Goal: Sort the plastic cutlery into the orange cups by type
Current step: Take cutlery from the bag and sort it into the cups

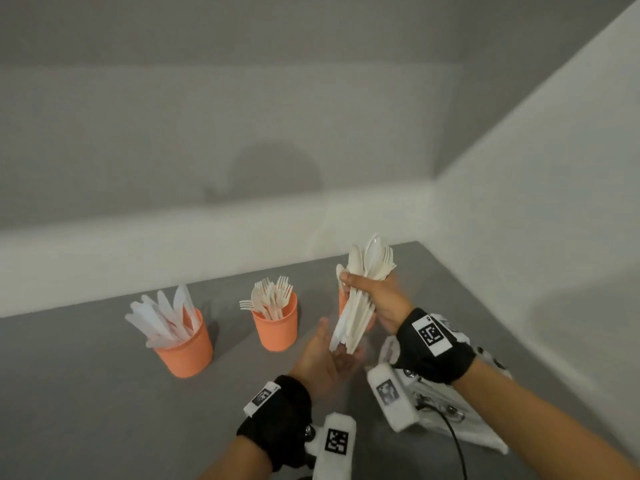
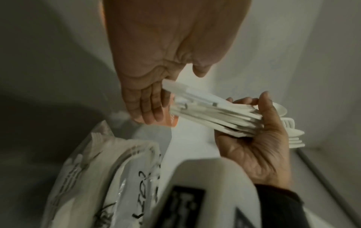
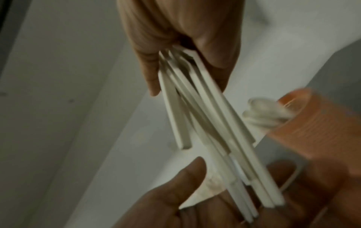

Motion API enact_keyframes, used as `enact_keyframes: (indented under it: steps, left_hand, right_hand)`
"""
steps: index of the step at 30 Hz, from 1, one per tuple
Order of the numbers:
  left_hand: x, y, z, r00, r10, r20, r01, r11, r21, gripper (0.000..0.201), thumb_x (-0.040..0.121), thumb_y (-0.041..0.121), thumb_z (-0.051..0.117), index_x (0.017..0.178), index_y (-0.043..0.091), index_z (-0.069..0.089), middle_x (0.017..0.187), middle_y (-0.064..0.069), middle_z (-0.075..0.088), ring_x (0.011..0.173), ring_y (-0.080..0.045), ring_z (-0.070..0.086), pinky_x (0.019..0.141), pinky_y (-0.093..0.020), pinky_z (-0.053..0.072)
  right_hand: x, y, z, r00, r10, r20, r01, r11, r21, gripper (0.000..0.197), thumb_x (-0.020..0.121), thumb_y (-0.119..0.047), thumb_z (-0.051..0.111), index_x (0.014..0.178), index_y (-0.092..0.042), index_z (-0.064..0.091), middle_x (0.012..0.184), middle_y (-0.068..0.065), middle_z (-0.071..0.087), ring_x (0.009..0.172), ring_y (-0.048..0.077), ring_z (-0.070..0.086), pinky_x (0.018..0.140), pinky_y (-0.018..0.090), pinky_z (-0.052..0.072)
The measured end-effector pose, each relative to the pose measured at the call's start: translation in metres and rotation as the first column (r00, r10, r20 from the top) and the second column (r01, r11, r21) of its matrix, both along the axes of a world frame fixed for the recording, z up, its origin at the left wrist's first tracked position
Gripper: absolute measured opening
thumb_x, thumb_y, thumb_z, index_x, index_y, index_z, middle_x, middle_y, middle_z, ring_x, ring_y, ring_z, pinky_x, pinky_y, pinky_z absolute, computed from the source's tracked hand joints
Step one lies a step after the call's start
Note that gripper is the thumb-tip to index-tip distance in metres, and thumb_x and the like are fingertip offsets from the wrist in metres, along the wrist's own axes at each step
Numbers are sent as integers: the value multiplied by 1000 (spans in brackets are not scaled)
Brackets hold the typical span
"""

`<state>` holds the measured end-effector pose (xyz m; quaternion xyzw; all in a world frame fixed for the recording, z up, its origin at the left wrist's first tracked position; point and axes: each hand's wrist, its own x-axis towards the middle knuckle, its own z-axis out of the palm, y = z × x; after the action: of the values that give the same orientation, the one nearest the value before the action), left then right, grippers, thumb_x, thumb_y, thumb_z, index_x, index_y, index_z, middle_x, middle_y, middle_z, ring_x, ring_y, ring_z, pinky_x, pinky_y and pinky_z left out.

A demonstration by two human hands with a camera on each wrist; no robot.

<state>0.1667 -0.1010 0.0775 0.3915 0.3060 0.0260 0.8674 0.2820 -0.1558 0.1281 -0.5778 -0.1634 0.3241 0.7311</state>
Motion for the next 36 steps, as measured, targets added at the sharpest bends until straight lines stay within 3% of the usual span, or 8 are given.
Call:
enact_keyframes:
  steps: [4,7,11,16,21,25,32,36]
  left_hand:
    - [-29,32,1,967,255,1,-252,957,-144,50,100,36,30,114,-4,56,96,-18,63,84,-26,61,63,-29,58]
    - [-50,49,0,961,275,5,-269,944,-193,50,100,34,28,107,-5,58,89,-17,63,73,-24,65,59,-30,58]
    - [-63,64,2,954,296,43,-285,944,-168,43,98,37,35,83,7,62,58,-4,63,46,-13,61,45,-20,51]
    - [-60,94,-1,886,460,67,-436,873,-219,33,100,26,34,103,9,63,75,-7,71,68,-16,68,62,-25,55]
    - [-64,100,8,899,414,140,-400,909,-119,33,99,18,31,102,8,62,83,-8,72,79,-18,65,73,-28,50]
    - [-64,104,-2,907,407,113,-407,913,-21,38,99,30,30,115,11,60,109,-11,65,91,-18,61,70,-27,50]
    - [-85,110,1,984,67,163,-111,952,284,30,69,17,51,97,9,58,79,-5,62,71,-15,59,59,-24,49]
    - [-88,105,11,997,-82,-8,72,827,558,8,84,13,60,90,13,55,64,-2,58,52,-10,56,44,-17,41]
  right_hand:
    - [-39,42,-4,994,-57,93,56,998,14,18,72,4,73,82,-3,60,69,7,62,59,13,61,63,28,51]
    - [-67,71,-3,987,-67,145,61,997,47,36,70,7,73,101,0,56,90,16,64,80,24,64,76,36,56]
    - [-99,100,-10,977,-51,205,41,998,54,39,74,8,69,91,-23,53,85,3,63,76,18,63,71,29,55]
    - [-116,120,-26,989,-28,143,27,1000,8,34,72,3,72,86,-26,59,83,-1,67,84,21,66,79,37,55]
    - [-115,128,-35,991,16,132,-16,1000,-6,19,72,3,74,79,-12,64,63,-5,67,59,4,66,62,23,53]
    - [-111,135,-36,990,71,118,-66,997,-48,11,75,1,70,75,-7,62,55,2,65,51,13,65,58,26,53]
    - [-90,139,-33,952,304,17,-300,946,-125,12,52,-22,75,56,-15,66,76,18,61,74,30,60,71,41,52]
    - [-93,137,-40,850,526,14,-516,838,-178,14,72,-20,72,61,-13,66,63,6,67,86,30,67,93,42,49]
